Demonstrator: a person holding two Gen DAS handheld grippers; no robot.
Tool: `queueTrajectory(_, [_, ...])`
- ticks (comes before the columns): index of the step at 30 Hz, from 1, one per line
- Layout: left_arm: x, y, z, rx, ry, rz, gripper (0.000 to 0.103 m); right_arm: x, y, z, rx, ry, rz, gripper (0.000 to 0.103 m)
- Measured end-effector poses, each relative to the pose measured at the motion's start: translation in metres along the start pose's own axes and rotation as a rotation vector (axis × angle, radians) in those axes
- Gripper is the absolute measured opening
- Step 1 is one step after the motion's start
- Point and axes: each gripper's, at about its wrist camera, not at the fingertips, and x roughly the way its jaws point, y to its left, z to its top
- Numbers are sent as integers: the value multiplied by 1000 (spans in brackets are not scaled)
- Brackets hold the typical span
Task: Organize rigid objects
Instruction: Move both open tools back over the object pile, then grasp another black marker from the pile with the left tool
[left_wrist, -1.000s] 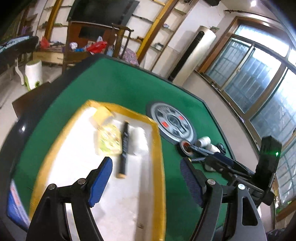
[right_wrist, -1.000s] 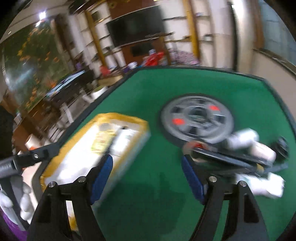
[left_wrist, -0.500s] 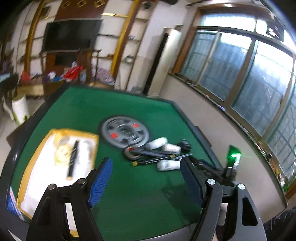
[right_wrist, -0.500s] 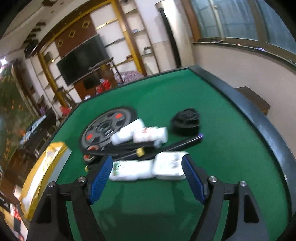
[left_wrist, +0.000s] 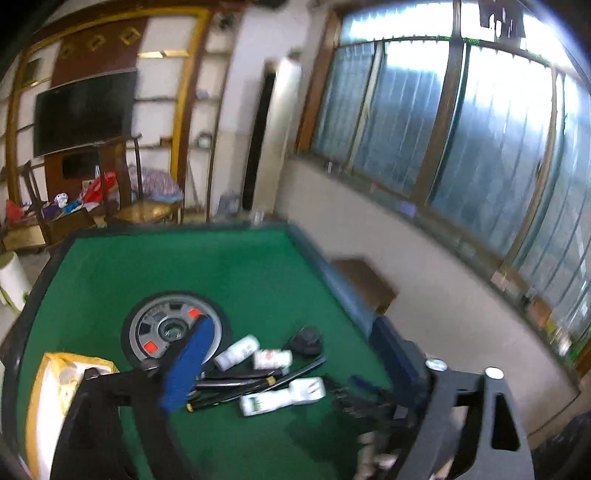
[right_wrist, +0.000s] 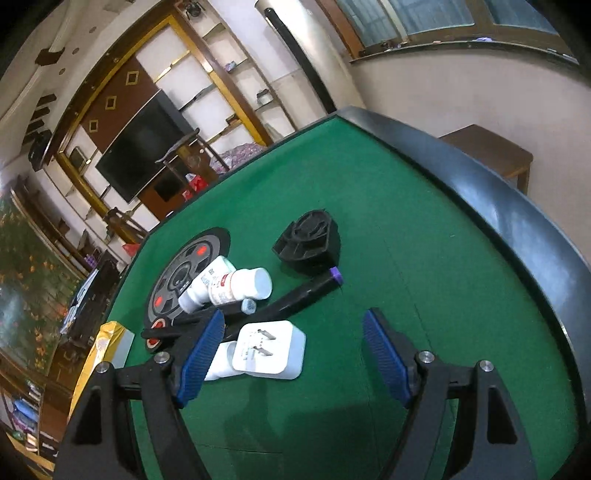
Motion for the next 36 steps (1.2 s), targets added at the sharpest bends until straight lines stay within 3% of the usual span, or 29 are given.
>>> queueTrajectory(3, [69,21,-20,6,154,41,91,-3,-6,0,18,-21,-33,77])
queueTrajectory(5, [110,43,-40,-6,235,47,83,-4,-11,1,35,-26,-45,79])
queueTrajectory(11, [183,93,-81,-53,351,100,78,5,-19,2,48,-12,-115,82])
queueTrajectory(14, [202,107,-90,-79,408,69,76,6,-13,1,7,-20,-143,82])
queueTrajectory(17, [201,96,-97,19,420,64,76,10,-9,1,-17,-8,-150,82])
queueTrajectory(19, [195,86,-104,52,440,5,75,13,-9,0,-20,7,-153,82])
queueTrajectory(22, [185,71,-127,79,511,-66,57,14,-11,0,-14,8,-153,82])
queueTrajectory(25, [165,51,-151,168,506,-67,55,16,-11,-1,-11,22,-153,82])
queueTrajectory(28, [148,41,-163,159,509,-119,51,16,-10,-2,-13,21,-154,82])
queueTrajectory(32, [146,36,-165,160,480,-77,51,19,-12,-3,-4,33,-151,82])
queueTrajectory(36, [149,44,-159,58,464,-106,51,20,-12,-2,-1,38,-151,82])
